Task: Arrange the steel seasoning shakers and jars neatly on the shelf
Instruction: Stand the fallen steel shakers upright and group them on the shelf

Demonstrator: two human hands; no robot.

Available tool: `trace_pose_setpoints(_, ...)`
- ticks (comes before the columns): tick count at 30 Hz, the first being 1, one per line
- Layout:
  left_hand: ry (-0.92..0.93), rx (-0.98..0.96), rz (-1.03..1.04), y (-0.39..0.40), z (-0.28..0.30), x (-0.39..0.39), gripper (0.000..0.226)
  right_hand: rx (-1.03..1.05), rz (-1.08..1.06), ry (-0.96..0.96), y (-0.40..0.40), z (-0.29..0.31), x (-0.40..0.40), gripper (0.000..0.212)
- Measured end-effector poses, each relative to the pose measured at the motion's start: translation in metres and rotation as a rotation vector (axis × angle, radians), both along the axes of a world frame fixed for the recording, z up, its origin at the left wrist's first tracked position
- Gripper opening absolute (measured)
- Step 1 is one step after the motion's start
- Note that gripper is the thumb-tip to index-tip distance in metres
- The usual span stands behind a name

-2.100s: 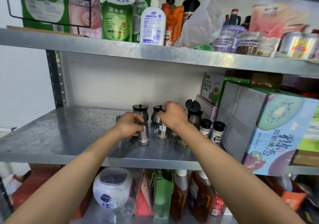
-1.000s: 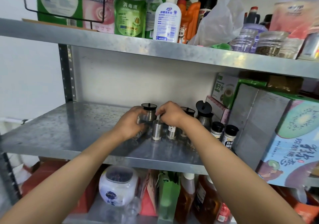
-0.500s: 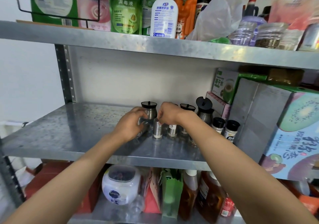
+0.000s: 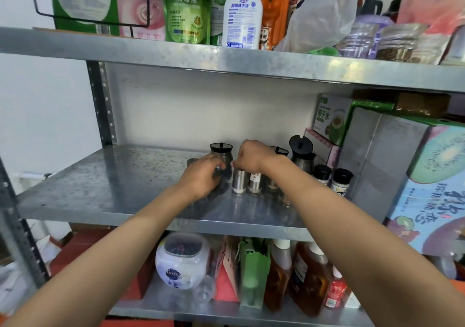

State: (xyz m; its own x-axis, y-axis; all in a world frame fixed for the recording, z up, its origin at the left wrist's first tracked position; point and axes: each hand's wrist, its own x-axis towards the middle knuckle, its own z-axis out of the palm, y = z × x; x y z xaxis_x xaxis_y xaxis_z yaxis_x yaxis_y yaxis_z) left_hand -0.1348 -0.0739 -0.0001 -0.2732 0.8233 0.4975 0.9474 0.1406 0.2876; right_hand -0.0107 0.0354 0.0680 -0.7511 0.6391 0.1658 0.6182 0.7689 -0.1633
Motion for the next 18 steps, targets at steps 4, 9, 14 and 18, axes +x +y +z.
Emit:
trace_pose_setpoints(4,-0.005,0.003,0.001,0.002,0.003,0.001,0.024,-0.007,0.004,0.033,0.001,0.008,0.005,0.018)
trace_pose_setpoints(9,0.01,-0.011,0.019,0.006,0.002,0.004,0.026,-0.094,0.071,-0.085,0.006,0.004,0.003,0.041)
trace_pose_setpoints(14,0.004,-0.03,0.029,0.005,0.001,0.005,0.028,-0.12,0.12,-0.124,0.014,-0.004,-0.001,0.043)
trace_pose_setpoints(18,0.001,-0.041,0.021,0.004,-0.001,0.006,0.03,-0.177,0.111,-0.079,0.02,-0.006,-0.005,0.031)
